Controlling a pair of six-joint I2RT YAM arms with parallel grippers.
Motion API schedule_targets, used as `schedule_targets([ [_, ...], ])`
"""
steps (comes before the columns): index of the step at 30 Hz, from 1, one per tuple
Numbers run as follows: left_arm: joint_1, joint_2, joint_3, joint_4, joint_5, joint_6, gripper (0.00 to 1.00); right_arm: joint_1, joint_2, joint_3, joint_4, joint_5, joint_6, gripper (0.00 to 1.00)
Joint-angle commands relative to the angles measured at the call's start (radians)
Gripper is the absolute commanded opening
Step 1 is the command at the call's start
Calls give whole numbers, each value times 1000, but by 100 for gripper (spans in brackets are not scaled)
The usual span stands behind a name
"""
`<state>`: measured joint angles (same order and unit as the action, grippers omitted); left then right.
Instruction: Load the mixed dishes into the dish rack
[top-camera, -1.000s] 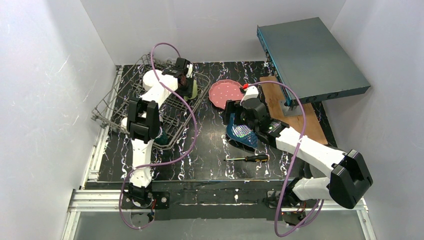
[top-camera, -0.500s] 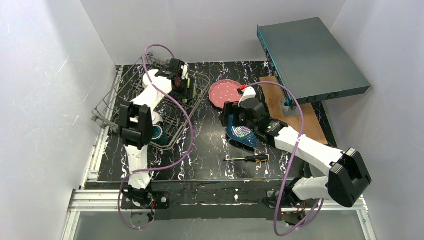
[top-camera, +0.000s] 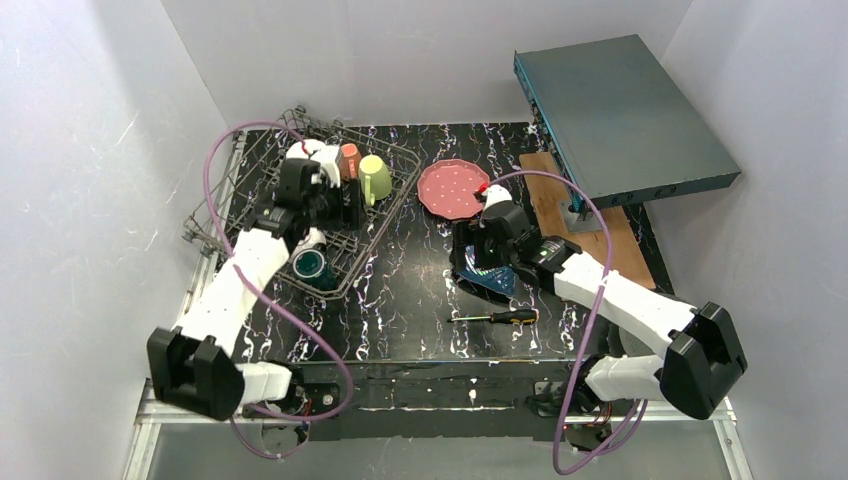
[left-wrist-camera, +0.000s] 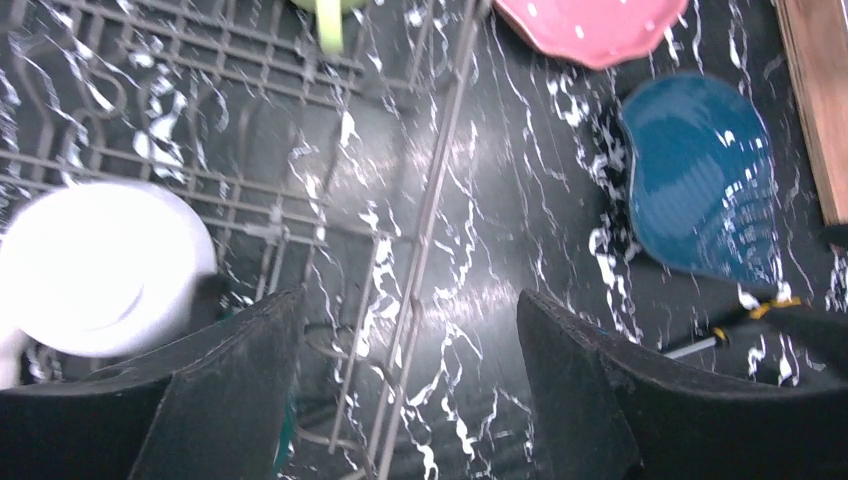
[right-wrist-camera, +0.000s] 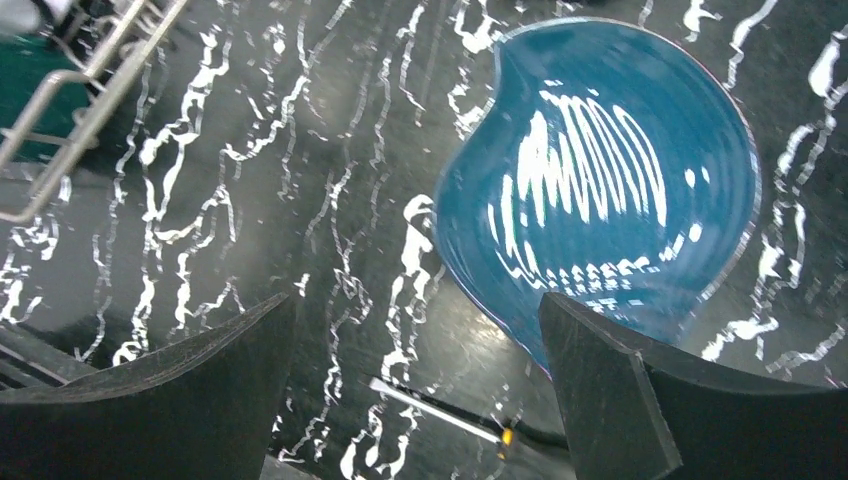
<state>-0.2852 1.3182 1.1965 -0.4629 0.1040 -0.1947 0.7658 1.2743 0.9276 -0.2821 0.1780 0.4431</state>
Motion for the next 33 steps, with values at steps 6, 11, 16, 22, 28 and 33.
schedule_targets([
  [6,-26,-272,-262,259,189,-27,78,-175,-157,-109,-99,52,33,98],
  [11,-99,-301,-247,221,149,40,79,-309,-140,-143,-108,-6,93,98],
  [16,-123,-336,-253,215,94,53,79,-353,-106,-210,-29,-74,133,90],
  [22,-130,-357,-256,211,68,61,79,-356,-20,-254,57,-122,166,79],
  [28,-138,-347,-254,207,64,61,79,-362,57,-250,68,-108,155,78],
  [33,-141,-349,-255,205,50,64,79,-370,86,-274,89,-108,163,78],
])
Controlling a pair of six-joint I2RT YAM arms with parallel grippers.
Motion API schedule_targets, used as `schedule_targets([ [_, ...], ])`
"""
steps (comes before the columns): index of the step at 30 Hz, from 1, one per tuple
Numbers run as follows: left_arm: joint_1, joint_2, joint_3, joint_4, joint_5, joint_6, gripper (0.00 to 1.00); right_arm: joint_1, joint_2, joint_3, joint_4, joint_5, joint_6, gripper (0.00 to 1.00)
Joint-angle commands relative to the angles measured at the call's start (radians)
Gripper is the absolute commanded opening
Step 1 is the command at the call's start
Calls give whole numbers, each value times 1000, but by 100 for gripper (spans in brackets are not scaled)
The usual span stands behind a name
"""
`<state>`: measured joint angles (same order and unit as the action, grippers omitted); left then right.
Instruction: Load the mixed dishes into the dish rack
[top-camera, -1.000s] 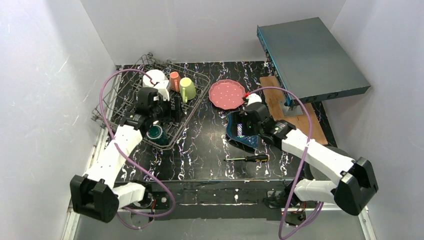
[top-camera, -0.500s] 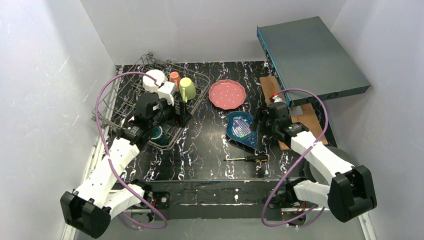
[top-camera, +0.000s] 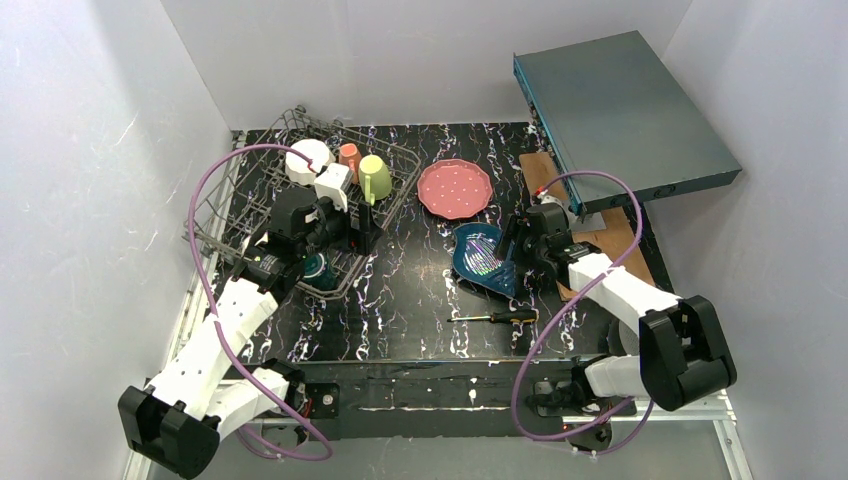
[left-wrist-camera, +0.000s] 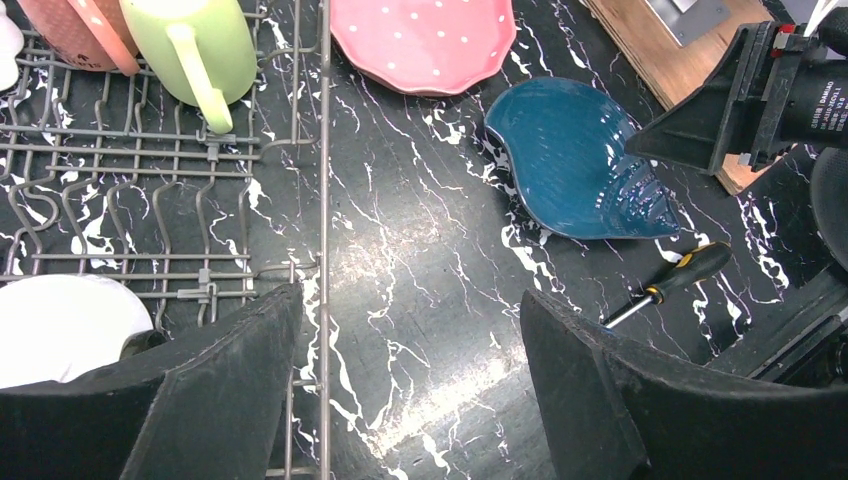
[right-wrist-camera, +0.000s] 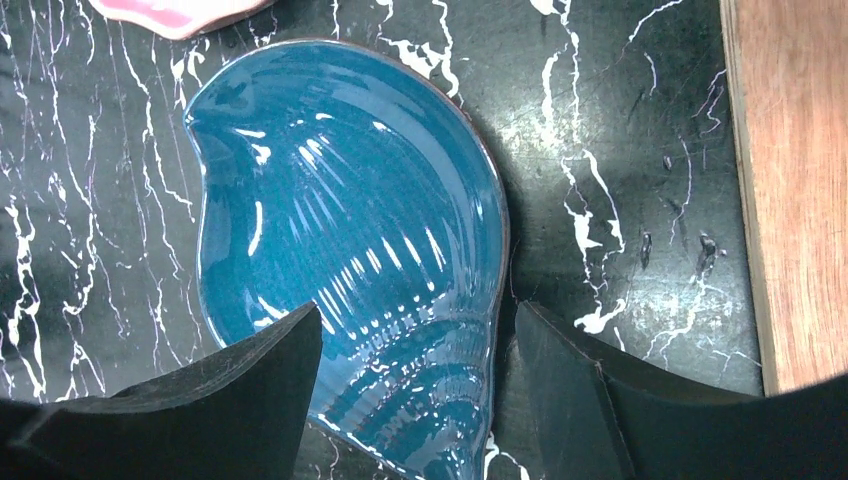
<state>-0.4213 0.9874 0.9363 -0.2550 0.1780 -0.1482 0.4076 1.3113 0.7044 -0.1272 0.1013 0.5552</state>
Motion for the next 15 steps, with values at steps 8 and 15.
schedule_targets([
  [8,-5,-9,5,-5,-39,19,79,-22,111,-65,-17,-70,78,75],
  [15,-5,4,3,-6,-47,21,79,-21,170,-81,43,-92,99,68],
])
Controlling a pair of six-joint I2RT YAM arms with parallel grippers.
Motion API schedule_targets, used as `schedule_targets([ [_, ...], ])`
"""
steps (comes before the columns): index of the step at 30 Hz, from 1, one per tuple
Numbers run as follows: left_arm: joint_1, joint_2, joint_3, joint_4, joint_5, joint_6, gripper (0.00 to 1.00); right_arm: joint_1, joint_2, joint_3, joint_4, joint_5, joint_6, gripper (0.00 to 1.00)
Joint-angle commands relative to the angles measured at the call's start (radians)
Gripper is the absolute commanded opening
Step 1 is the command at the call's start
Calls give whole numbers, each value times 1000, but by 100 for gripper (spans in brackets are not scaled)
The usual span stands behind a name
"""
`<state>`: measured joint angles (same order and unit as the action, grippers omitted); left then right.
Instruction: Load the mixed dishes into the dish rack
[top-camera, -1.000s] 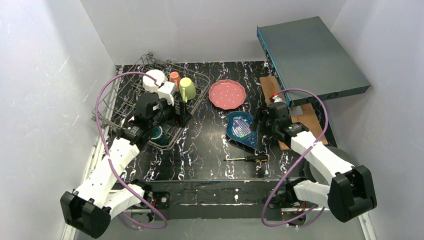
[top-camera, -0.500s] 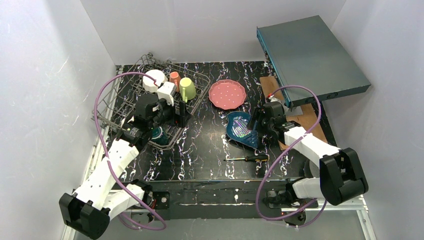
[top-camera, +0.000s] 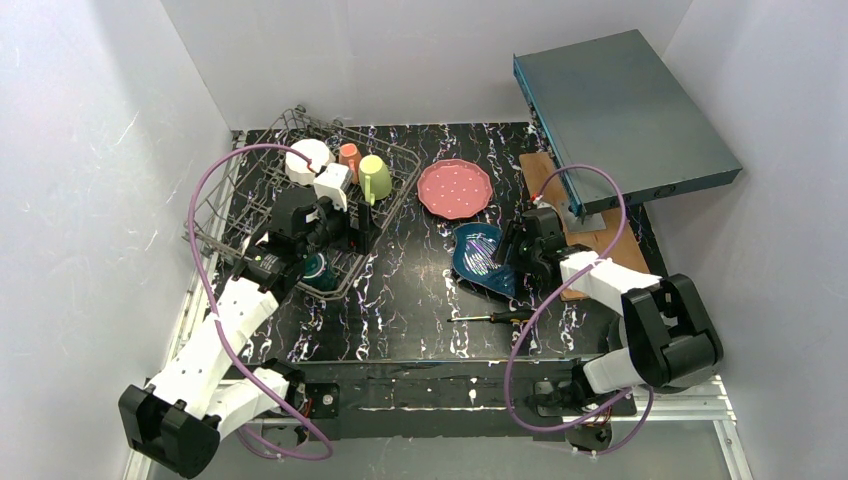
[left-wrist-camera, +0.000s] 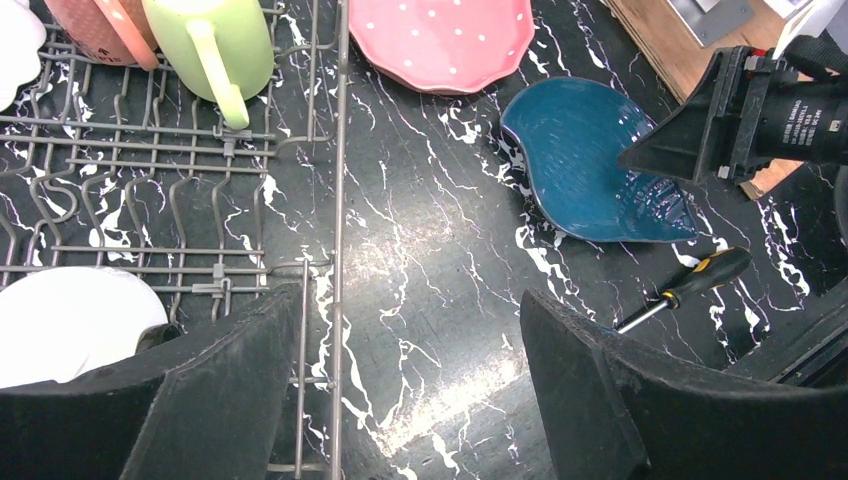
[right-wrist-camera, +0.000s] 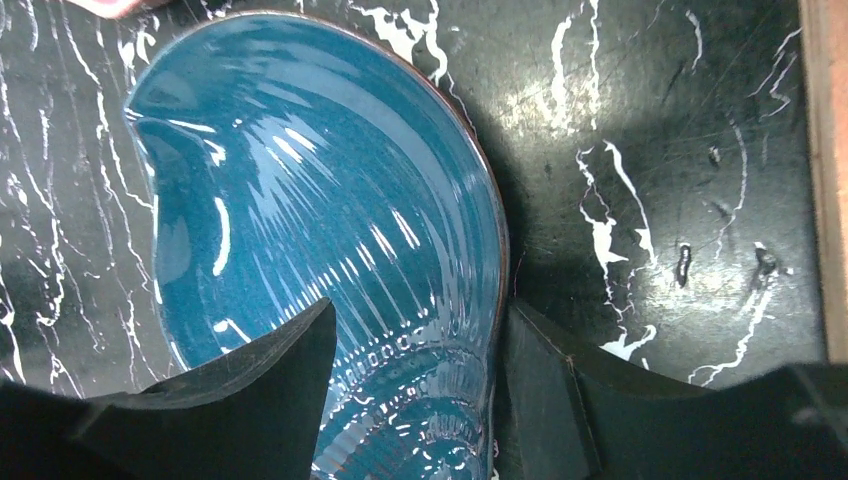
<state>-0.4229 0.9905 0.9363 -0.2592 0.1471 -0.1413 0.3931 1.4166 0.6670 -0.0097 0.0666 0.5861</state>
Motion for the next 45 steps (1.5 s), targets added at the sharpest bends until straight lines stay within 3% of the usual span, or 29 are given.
schedule_targets([
  [1,-4,1,3,-2,-17,14,79,-7,71,-45,-74,-51,70,67],
  [11,-5,21,-1,-2,-33,14,79,-4,103,-62,-30,-34,68,55],
  [18,-10,39,-4,-3,-49,16,79,7,109,-76,0,-45,64,37],
  [25,-16,60,-6,-7,-74,16,79,10,5,-145,86,-94,52,23],
  [30,-23,75,-7,-10,-90,16,79,8,-31,-151,84,-128,78,2],
  [39,-34,71,-19,3,-108,-7,79,9,-123,-149,125,-278,200,1],
  [45,-34,15,-47,-8,-53,-212,81,9,-196,-179,214,-371,336,1],
])
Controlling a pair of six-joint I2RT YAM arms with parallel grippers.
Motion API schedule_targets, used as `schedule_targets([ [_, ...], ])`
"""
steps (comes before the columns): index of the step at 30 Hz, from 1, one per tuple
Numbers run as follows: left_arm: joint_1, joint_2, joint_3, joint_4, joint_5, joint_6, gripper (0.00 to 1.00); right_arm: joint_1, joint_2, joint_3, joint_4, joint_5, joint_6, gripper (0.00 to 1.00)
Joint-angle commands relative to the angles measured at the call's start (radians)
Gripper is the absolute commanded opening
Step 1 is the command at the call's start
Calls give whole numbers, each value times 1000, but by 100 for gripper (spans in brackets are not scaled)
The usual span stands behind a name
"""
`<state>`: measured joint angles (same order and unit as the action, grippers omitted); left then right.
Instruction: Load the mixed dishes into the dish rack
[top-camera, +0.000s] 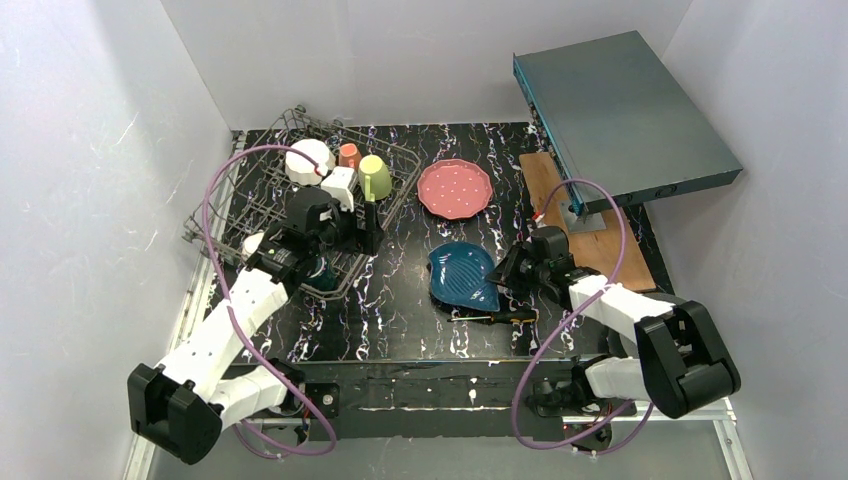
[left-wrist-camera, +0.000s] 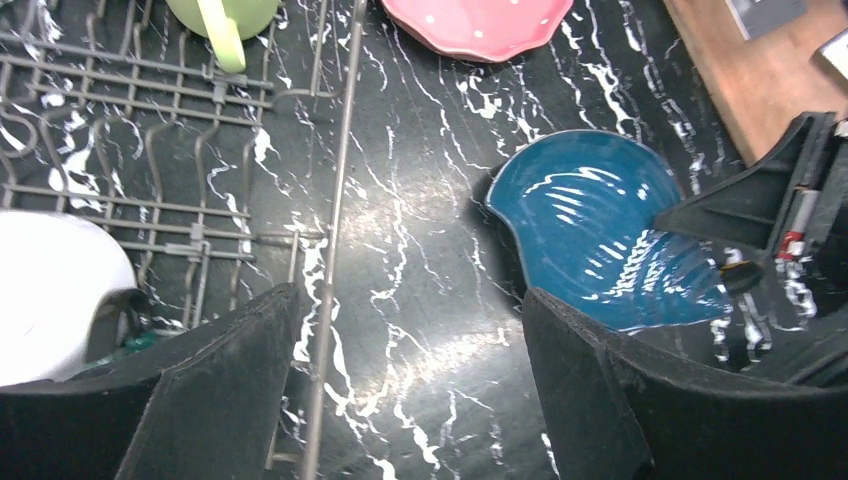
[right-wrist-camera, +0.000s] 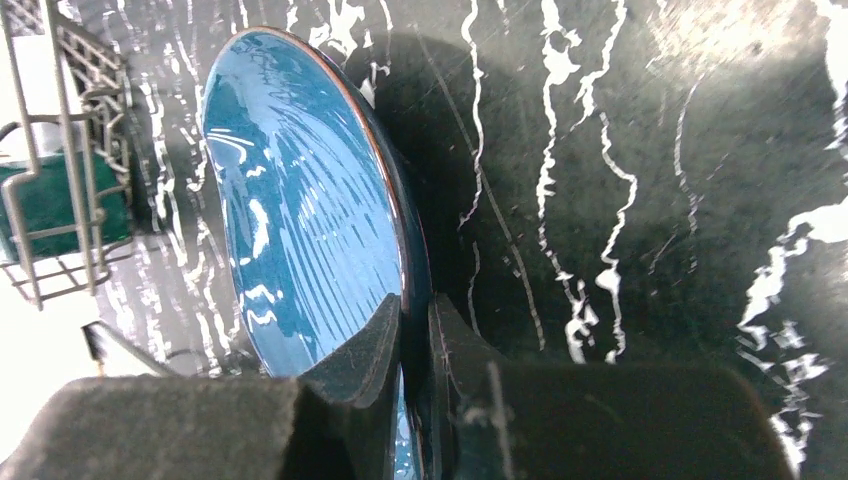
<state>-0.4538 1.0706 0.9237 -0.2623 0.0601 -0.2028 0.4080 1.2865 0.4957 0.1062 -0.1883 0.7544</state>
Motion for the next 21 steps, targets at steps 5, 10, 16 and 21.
schedule_targets([
  [5,0,-184,-147,1,104,-428,85,-6,-100,-12,129,-145,243,1],
  [10,0,-252,-320,207,298,-731,84,-6,-131,-23,197,-202,346,1],
  [16,-7,-195,-410,464,382,-925,84,-4,-153,-46,332,-276,452,1],
  [21,-52,-109,-390,513,383,-955,84,6,-171,-43,367,-288,491,1],
])
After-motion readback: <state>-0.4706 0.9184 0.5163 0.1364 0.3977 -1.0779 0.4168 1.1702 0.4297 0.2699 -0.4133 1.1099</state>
